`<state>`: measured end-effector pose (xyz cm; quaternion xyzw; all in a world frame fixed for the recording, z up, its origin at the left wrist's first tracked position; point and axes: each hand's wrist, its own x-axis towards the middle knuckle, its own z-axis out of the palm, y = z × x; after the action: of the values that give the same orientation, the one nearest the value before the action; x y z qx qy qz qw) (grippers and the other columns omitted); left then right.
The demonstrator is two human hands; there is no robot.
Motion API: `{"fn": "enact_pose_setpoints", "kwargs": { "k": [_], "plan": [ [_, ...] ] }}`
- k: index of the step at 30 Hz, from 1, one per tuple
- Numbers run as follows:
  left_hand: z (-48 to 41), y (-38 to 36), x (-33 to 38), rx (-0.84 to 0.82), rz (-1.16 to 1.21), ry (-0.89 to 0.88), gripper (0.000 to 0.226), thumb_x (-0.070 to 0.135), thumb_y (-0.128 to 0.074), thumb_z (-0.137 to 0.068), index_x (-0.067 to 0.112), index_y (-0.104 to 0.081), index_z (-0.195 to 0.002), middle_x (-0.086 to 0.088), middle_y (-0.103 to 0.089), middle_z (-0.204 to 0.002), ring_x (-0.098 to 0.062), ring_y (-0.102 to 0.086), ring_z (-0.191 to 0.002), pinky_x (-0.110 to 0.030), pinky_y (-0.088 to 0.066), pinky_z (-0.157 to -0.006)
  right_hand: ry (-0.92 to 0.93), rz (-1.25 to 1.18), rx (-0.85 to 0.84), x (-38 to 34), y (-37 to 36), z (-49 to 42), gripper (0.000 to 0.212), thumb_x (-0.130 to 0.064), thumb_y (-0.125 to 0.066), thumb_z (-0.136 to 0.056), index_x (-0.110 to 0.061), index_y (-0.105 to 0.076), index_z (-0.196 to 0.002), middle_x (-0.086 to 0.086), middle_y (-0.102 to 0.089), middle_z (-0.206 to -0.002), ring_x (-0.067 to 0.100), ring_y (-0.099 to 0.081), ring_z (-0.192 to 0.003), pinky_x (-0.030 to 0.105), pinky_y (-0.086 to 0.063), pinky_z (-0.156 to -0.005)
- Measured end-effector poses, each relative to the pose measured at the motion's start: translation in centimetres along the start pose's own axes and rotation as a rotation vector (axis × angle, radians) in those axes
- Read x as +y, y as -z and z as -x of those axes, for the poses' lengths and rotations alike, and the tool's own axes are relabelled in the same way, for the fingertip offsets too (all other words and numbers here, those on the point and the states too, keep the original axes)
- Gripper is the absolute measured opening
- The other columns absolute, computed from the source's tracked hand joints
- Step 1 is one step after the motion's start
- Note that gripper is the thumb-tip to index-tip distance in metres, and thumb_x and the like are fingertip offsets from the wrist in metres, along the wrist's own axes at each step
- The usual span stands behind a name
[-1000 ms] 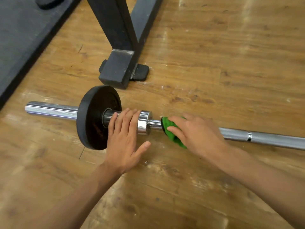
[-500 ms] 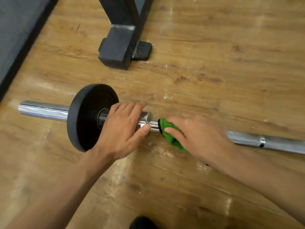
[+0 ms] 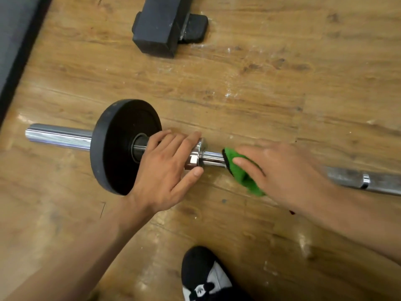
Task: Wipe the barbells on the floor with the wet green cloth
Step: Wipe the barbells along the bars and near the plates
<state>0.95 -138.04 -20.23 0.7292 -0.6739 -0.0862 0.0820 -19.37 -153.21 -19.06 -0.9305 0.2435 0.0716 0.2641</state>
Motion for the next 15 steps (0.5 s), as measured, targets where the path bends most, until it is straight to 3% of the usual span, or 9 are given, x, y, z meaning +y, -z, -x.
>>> {"fn": "enact_pose_setpoints", "kwargs": {
  "k": [4, 7, 11, 13, 15],
  "plan": [
    [1.7, 0.4, 0.4, -0.028, 0.084, 0.002, 0.075, 0.060, -0.017, -0.106, 0.006, -0.054, -0.141, -0.008, -0.063, -0.130, -0.028, -0.059, -0.124, -0.048, -0.037, -0.111, -0.042, 0.045, -0.058, 1.2, 0.7, 2.9, 0.056, -0.062, -0.010, -0.095, -0.037, -0.059, -0.110, -0.012, -0.045, -0.079, 0.020, -0.061, -0.080, 0.036, -0.044, -0.063],
    [2.6, 0.6, 0.7, -0.064, 0.091, -0.004, 0.076, 0.061, -0.016, -0.106, 0.005, -0.053, -0.141, -0.009, -0.061, -0.134, -0.028, -0.054, -0.133, -0.046, -0.035, -0.114, -0.014, -0.003, -0.051, -1.4, -0.7, 1.3, 0.040, -0.055, -0.020, -0.102, -0.035, -0.054, -0.094, -0.012, -0.047, -0.077, 0.020, -0.059, -0.078, 0.037, -0.045, -0.065],
    [4.0, 0.5, 1.1, -0.112, -0.055, 0.015, 0.073, 0.058, -0.017, -0.107, 0.006, -0.051, -0.146, -0.013, -0.054, -0.148, -0.030, -0.042, -0.148, -0.051, -0.029, -0.121, 0.091, -0.099, 0.004, -4.6, -2.9, -0.6, 0.034, -0.049, -0.036, -0.107, -0.031, -0.060, -0.093, -0.013, -0.048, -0.076, 0.016, -0.053, -0.075, 0.040, -0.050, -0.071],
    [4.8, -0.2, 1.3, -0.087, -0.123, 0.032, 0.074, 0.057, -0.016, -0.107, 0.006, -0.055, -0.144, -0.014, -0.054, -0.150, -0.031, -0.041, -0.149, -0.052, -0.029, -0.122, 0.104, -0.113, -0.097, -3.6, -2.5, 0.3, 0.035, -0.052, -0.035, -0.106, -0.030, -0.055, -0.087, -0.012, -0.053, -0.072, 0.012, -0.054, -0.068, 0.037, -0.048, -0.067],
    [5.5, -1.1, 1.5, -0.006, -0.142, 0.057, 0.076, 0.058, -0.016, -0.106, 0.006, -0.062, -0.137, -0.012, -0.060, -0.146, -0.031, -0.047, -0.146, -0.051, -0.036, -0.116, 0.073, -0.137, -0.247, -1.4, -1.6, 2.2, 0.040, -0.056, -0.035, -0.104, -0.030, -0.060, -0.087, -0.009, -0.057, -0.062, 0.007, -0.053, -0.055, 0.024, -0.042, -0.055]
  ]
}}
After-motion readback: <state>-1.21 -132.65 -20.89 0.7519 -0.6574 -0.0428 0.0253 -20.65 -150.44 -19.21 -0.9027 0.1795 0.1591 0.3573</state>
